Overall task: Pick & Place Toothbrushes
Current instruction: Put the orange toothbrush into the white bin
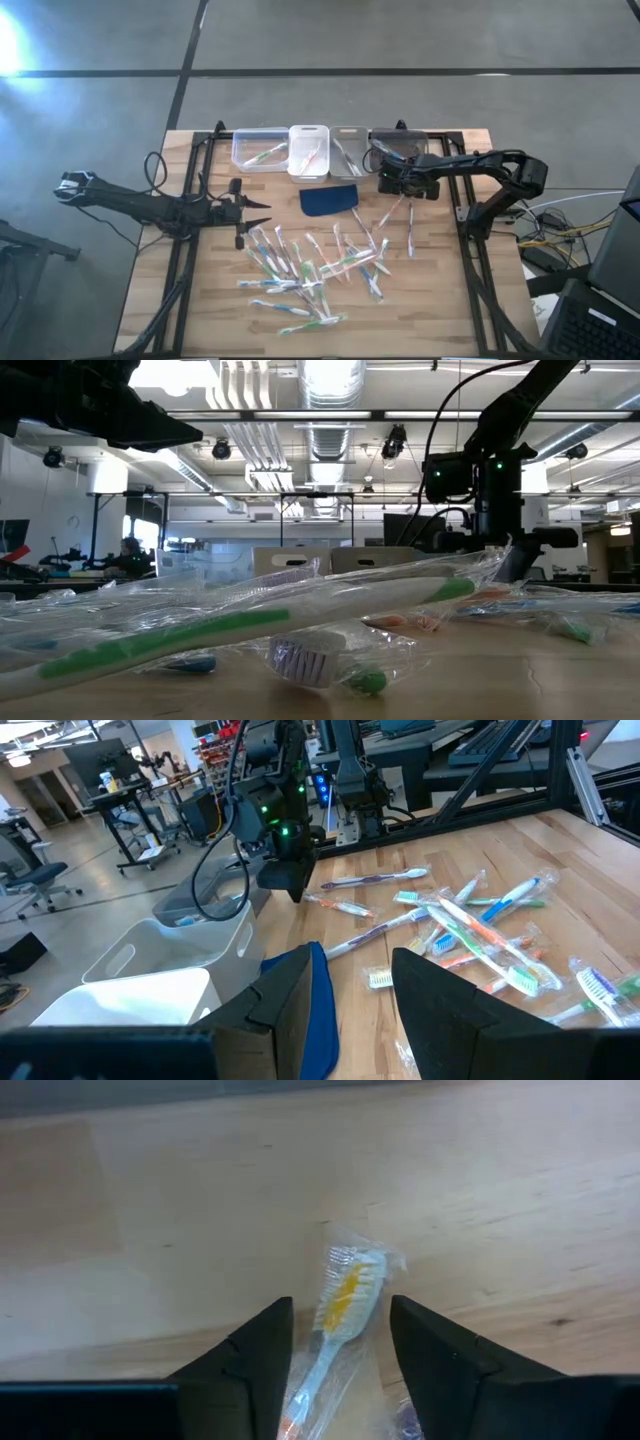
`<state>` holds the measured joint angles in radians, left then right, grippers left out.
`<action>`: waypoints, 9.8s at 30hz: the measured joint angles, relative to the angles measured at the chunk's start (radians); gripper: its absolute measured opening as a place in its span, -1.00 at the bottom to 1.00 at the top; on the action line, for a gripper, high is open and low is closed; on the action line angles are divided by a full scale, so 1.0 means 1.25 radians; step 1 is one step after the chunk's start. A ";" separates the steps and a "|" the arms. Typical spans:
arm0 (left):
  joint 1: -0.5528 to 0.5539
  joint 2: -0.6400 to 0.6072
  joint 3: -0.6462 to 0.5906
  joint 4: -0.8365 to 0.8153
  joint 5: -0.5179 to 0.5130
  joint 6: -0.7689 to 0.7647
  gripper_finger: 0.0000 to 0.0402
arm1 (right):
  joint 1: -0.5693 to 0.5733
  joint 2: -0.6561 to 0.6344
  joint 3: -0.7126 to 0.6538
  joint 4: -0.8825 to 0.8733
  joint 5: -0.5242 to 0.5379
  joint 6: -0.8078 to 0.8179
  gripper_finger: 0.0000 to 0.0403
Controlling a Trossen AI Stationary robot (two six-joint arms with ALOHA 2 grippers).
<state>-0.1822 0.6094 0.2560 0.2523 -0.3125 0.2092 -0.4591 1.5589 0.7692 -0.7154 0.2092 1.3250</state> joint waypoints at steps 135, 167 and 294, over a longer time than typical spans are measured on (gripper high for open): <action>0.000 0.203 0.000 0.338 0.133 -0.111 -0.27 | 0.621 -0.074 0.062 1.206 0.140 -1.270 -0.91; -0.001 0.704 0.333 0.460 0.148 -0.020 -0.27 | 0.620 -0.019 0.066 1.359 0.146 -1.330 -0.91; 0.539 0.997 1.073 -0.915 0.098 -0.529 -0.84 | 0.512 -0.534 0.044 -0.086 0.649 -0.368 0.47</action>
<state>0.4919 1.8551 1.5978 -0.8917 -0.1899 -0.4525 0.1814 0.8913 0.8246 -0.8230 1.0206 0.8650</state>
